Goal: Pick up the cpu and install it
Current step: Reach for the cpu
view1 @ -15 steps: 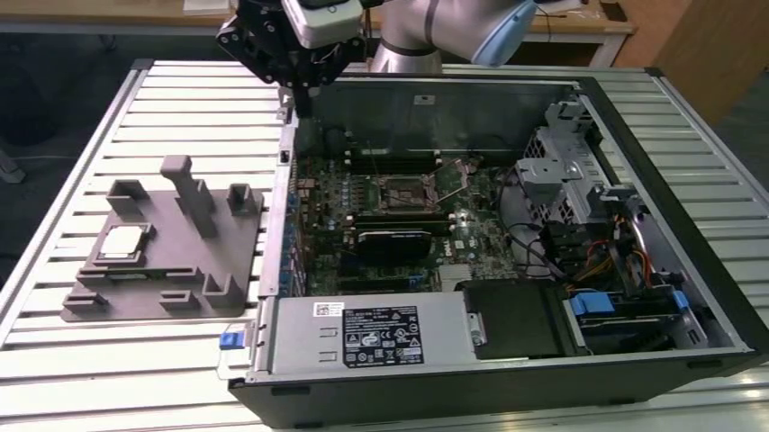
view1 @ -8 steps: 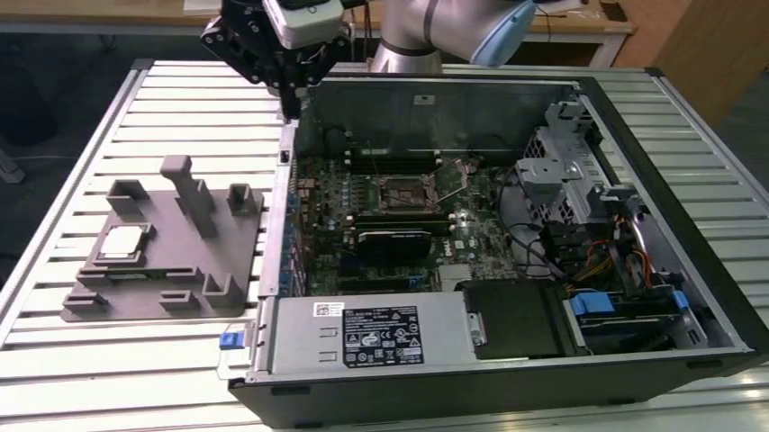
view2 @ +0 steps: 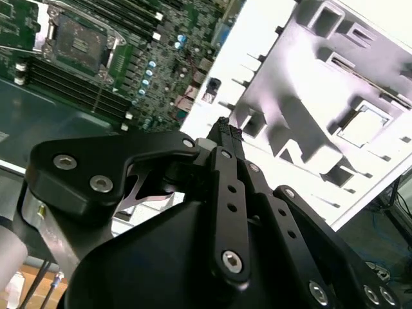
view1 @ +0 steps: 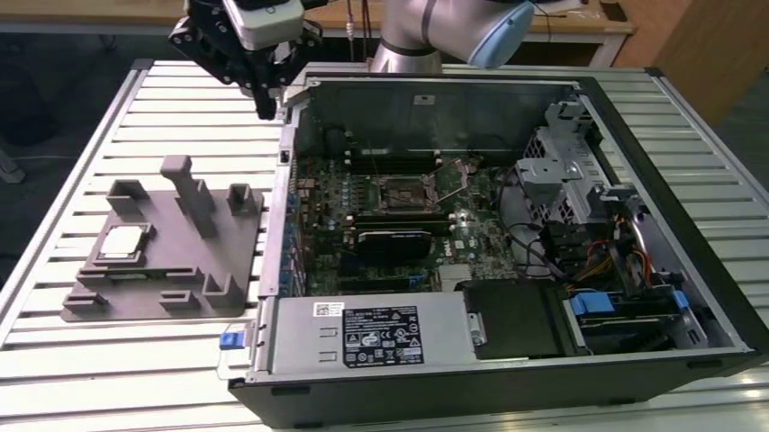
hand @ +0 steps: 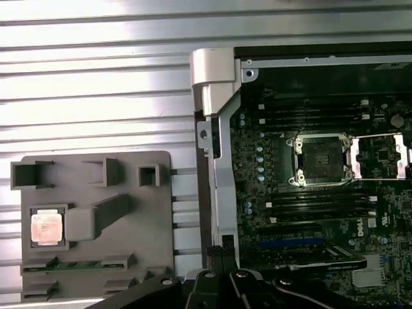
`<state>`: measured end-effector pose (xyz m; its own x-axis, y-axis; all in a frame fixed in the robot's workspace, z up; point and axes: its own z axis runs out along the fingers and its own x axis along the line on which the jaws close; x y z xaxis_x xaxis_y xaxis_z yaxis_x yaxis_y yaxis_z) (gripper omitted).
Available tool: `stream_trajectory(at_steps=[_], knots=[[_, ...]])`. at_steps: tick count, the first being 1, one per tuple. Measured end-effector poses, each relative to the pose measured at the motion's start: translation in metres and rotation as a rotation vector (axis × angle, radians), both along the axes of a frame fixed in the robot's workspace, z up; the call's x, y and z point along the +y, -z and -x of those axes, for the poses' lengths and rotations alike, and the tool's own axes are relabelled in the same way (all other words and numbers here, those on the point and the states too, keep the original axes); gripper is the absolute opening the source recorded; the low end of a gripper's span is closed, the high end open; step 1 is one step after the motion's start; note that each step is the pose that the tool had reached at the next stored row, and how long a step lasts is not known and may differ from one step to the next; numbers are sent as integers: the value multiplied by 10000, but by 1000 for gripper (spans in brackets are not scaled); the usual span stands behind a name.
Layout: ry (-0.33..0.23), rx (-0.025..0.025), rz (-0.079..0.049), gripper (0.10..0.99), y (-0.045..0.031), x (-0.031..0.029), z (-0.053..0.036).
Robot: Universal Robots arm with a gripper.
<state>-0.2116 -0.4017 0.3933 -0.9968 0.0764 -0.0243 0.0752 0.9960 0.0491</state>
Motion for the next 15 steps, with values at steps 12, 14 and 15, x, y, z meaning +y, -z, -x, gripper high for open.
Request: stream_trajectory(at_steps=[12,14,15], knots=[[-2,-1,-20,106,0,-20,273],[-2,0,-25,106,0,-25,312],[-2,1,-26,106,0,-27,331]])
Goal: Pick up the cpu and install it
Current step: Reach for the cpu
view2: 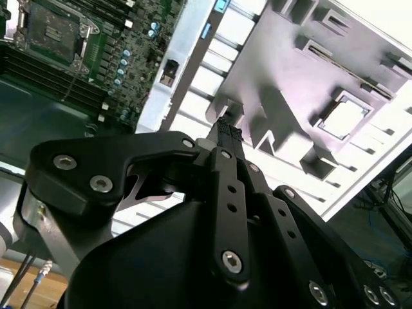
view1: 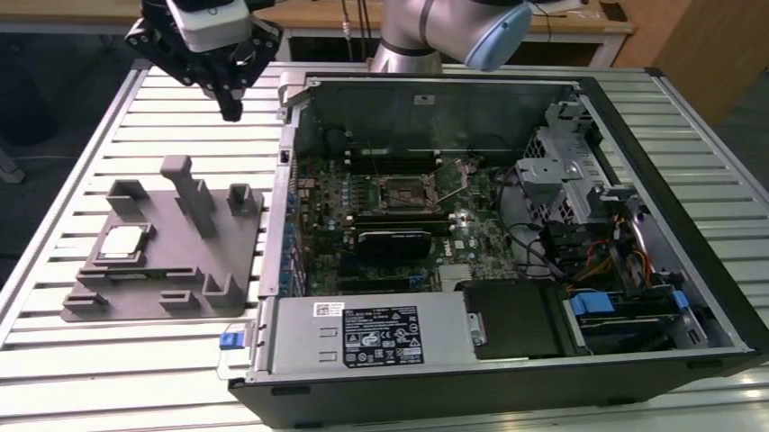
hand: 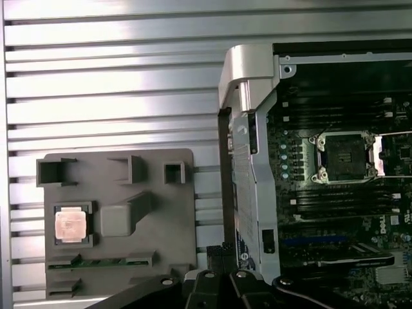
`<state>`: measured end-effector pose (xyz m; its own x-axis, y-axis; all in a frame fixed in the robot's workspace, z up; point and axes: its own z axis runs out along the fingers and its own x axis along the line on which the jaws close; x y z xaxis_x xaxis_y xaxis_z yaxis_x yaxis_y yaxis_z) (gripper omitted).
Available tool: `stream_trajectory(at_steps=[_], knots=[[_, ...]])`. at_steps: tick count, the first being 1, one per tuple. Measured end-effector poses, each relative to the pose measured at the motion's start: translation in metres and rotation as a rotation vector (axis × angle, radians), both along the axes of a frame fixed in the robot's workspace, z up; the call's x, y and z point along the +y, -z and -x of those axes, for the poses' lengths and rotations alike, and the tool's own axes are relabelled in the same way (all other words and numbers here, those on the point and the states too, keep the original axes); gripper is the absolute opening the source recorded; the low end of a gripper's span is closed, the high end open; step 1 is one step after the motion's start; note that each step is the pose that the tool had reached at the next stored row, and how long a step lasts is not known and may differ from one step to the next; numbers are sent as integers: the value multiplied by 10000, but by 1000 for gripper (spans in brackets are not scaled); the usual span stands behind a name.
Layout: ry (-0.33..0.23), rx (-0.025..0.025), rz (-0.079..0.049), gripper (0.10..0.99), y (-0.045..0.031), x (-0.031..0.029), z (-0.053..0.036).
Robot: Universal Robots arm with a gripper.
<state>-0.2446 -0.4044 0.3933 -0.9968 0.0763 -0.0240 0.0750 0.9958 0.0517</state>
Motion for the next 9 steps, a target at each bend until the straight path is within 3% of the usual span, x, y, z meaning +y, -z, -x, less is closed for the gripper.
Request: stream_trajectory(at_steps=[9], knots=[[0,-1,-13,106,1,-20,194]])
